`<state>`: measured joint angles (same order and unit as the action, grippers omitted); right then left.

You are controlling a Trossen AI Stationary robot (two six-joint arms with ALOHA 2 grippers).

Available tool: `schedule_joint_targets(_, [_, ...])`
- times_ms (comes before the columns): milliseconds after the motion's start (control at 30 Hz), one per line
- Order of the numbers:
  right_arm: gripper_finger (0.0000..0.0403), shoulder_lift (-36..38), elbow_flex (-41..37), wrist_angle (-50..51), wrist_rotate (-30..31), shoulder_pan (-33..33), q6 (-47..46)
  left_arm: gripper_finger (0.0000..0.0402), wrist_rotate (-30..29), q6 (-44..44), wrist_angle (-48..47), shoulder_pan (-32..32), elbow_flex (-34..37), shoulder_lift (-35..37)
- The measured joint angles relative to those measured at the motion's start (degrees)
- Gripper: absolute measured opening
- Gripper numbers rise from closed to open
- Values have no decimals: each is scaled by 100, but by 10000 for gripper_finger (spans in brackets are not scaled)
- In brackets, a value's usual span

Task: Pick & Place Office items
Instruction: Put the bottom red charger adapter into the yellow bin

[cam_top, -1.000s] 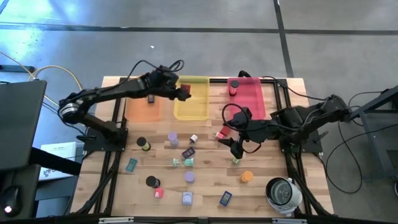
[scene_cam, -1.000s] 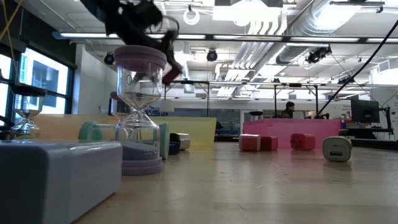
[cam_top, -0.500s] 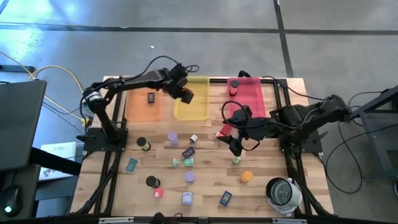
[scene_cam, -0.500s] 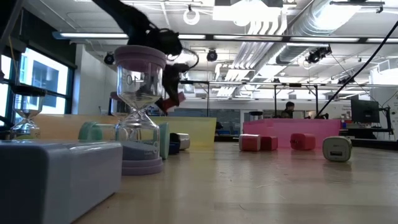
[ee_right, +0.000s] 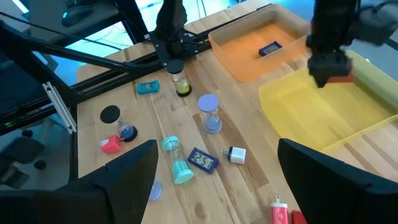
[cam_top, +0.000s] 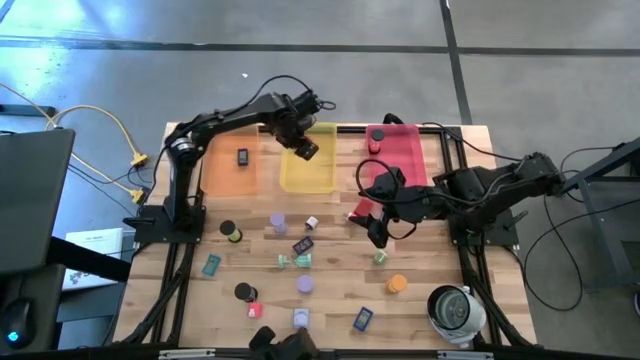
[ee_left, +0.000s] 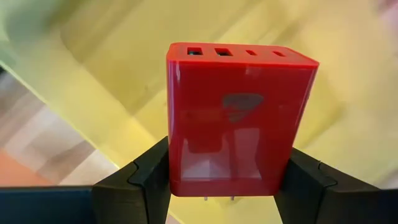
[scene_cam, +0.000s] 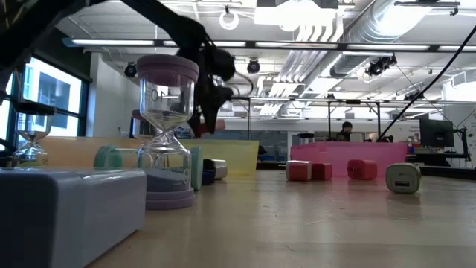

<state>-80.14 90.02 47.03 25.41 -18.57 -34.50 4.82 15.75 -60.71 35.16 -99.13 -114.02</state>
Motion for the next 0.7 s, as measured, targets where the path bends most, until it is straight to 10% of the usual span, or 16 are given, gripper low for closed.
schedule_joint_targets(700, [320,0,0,146,-2,-1,22,204,-92,-195,-34,46,-16,-470])
